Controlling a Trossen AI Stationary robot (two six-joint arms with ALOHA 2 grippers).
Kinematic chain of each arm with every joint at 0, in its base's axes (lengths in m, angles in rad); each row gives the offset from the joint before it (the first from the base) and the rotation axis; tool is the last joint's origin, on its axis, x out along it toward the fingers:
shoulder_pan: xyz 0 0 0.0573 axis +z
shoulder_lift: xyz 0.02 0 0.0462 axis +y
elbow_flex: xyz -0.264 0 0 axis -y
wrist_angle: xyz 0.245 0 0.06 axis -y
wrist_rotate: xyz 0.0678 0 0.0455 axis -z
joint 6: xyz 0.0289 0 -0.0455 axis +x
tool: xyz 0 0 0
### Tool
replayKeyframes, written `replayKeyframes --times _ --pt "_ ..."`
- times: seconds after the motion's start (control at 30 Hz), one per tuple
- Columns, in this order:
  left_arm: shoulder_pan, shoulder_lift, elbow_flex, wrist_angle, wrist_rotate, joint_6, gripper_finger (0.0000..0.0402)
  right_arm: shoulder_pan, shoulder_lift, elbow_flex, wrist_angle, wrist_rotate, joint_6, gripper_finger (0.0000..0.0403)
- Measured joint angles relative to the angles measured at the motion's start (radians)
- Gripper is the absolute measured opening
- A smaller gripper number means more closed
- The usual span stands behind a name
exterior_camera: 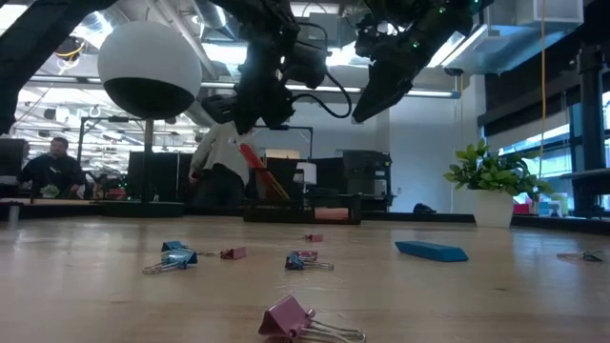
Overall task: Pick and place office supplies into organizer
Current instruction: Put the blue eraser into the black desk organizer
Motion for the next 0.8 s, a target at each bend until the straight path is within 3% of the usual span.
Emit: replayKeyframes --times 0.5,0.7,0.8 --pt "-0.018 0.0 0.0 -0.013 0.046 -0.122 0.0144 0.0 0.0 0.0 -0.001 0.0 0.027 0.0255" --pt "-0.035 -0.005 0.0 -0.045 0.06 -0.174 0.016 0.0 0.0 0.0 -0.001 0.0 0.027 0.0255" --pt "-0.035 -0.027 0.0 -0.05 0.135 -0.224 0.0162 0.0 0.0 0.0 -0.002 0.0 0.027 0.0255"
